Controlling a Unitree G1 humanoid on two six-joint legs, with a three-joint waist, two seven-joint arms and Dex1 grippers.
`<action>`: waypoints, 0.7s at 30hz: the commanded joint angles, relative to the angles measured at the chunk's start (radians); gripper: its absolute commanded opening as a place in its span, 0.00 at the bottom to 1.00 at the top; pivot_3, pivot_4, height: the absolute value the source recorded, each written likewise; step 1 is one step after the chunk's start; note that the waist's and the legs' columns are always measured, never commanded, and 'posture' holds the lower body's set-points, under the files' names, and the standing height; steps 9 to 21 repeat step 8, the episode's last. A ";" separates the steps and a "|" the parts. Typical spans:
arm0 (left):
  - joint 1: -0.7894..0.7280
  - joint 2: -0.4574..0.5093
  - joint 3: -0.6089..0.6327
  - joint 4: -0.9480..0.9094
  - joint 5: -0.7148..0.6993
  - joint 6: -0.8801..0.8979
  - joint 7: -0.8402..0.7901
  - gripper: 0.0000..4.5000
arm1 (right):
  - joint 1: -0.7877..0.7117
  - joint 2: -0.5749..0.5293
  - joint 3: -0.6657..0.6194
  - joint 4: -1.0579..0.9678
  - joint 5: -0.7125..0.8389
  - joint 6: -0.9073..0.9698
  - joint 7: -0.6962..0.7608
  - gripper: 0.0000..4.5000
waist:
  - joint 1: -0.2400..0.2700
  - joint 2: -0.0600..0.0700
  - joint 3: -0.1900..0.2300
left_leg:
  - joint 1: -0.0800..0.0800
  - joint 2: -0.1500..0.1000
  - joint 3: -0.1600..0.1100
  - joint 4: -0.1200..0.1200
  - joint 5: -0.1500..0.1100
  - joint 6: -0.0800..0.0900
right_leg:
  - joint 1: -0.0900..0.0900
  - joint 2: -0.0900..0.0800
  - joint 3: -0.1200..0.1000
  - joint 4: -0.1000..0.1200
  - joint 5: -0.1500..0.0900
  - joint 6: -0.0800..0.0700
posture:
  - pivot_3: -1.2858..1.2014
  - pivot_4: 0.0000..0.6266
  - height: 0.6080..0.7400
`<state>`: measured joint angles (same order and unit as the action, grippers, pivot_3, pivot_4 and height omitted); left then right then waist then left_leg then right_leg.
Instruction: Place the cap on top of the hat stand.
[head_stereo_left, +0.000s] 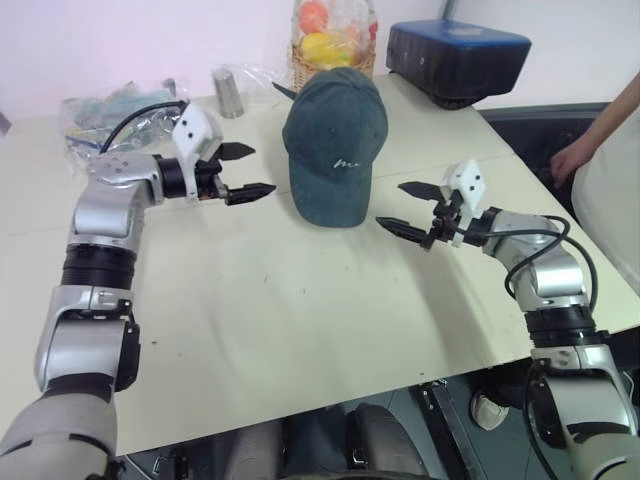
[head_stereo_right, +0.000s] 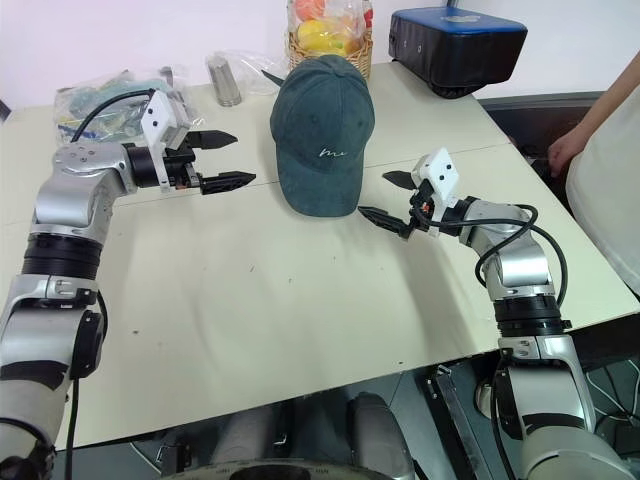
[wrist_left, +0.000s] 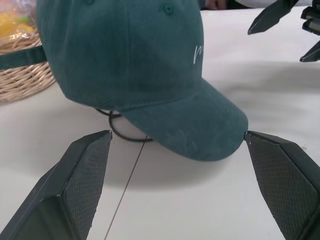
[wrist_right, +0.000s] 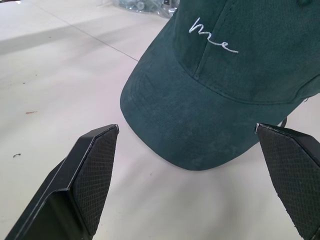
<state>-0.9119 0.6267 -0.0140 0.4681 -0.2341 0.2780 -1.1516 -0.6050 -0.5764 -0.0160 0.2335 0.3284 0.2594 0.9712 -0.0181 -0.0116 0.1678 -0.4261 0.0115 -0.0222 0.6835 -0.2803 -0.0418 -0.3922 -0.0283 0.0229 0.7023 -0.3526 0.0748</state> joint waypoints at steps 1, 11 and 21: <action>-0.010 0.002 0.044 -0.034 -0.046 0.011 -0.002 0.98 | -0.008 -0.017 -0.031 -0.025 0.008 -0.011 0.004 1.00 | 0.001 0.000 0.000 | 0.000 0.000 0.000 0.000 0.000 0.000 | 0.000 0.000 0.000 0.000 0.000 0.000 | 0.52 0.24 1.00; 0.026 -0.002 0.036 -0.073 -0.051 -0.016 -0.005 0.98 | -0.013 -0.029 -0.032 -0.024 0.008 -0.007 0.004 1.00 | 0.001 0.000 0.000 | 0.000 0.000 0.000 0.000 0.000 0.000 | 0.000 0.000 0.000 0.000 0.000 0.000 | 0.52 0.24 1.00; 0.026 -0.002 0.036 -0.073 -0.051 -0.016 -0.005 0.98 | -0.013 -0.029 -0.032 -0.024 0.008 -0.007 0.004 1.00 | 0.001 0.000 0.000 | 0.000 0.000 0.000 0.000 0.000 0.000 | 0.000 0.000 0.000 0.000 0.000 0.000 | 0.52 0.24 1.00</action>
